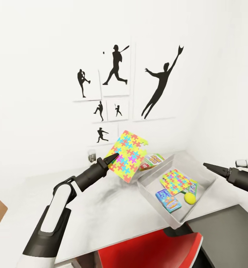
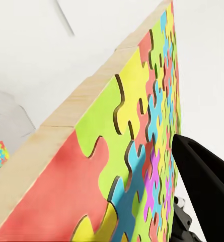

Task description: Put all the toys in the child's room - the three board games (two on the bed and one on the table), the two jigsaw puzzles on the table, and the tennis ball on the table - inside the toy box on the table in the child's room.

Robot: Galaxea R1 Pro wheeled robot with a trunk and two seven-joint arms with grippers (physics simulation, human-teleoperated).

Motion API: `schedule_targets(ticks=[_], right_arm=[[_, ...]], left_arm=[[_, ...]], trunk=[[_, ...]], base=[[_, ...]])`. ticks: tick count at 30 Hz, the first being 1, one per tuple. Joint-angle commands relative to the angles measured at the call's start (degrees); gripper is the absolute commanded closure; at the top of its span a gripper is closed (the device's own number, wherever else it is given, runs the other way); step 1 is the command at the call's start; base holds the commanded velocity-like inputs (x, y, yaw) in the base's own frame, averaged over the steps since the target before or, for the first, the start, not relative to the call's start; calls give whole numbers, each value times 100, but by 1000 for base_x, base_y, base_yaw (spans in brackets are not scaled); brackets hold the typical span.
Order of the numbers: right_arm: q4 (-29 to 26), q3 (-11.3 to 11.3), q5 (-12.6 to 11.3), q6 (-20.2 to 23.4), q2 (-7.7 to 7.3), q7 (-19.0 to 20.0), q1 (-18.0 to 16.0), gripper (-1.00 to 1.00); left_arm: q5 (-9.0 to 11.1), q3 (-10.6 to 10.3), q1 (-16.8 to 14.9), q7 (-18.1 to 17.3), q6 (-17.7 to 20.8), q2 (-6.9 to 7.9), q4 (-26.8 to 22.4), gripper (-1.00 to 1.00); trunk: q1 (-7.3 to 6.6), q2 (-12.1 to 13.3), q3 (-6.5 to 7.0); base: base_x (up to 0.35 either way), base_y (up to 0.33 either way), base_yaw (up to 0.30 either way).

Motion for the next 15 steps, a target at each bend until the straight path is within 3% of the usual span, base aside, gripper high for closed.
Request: schedule_targets(ticks=[1, 7, 15], right_arm=[[-1, -5, 27, 27, -1, 35, -8, -100], [-4, -5, 29, 27, -1, 35, -8, -100], [-1, -5, 26, 27, -26, 35, -8, -100]], left_arm=[[-7, 7, -3, -10, 22, -2, -4, 100], [-32, 2, 3, -2, 21, -5, -13, 100], [-61, -17, 11, 36, 18, -23, -14, 100]], trunk=[[3, -12, -12], [3, -12, -12], [3, -12, -10]], base=[[0, 229, 0], [0, 141, -36], [0, 34, -205]])
